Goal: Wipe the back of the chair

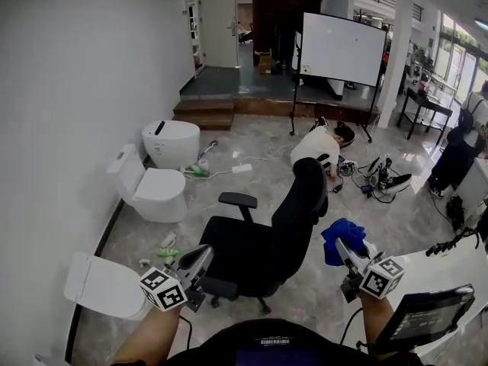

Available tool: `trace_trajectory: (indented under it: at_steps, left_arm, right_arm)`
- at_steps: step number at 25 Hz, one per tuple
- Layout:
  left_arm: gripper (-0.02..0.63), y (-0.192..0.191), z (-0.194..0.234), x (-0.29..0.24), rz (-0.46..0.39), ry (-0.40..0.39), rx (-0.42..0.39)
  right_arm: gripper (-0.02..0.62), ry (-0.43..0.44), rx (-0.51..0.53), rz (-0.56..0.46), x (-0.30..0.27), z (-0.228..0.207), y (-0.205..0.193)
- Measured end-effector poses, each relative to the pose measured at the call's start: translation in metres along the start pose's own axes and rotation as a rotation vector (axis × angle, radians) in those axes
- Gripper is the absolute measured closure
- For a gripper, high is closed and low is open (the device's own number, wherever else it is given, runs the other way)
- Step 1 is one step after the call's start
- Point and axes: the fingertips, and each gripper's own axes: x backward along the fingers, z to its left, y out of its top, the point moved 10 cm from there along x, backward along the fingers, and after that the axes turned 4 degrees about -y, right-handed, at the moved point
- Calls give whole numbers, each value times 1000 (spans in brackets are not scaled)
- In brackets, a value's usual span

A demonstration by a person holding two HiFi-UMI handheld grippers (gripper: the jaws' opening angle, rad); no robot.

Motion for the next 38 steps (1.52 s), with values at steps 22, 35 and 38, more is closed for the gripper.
trace_trajectory:
  at_steps: [22,35,38]
  left_arm:
    - [604,-28,-19,-23,-2,35,-29]
    - [604,-22,-22,-22,4,35,-27]
    - [604,-28,-19,-19,3,35,-23]
  right_arm:
    - [526,41,-16,11,-5,-17,-26]
    - [529,45,5,22,-6,-15,-16]
    - [529,49,15,20,-7,-12,-23]
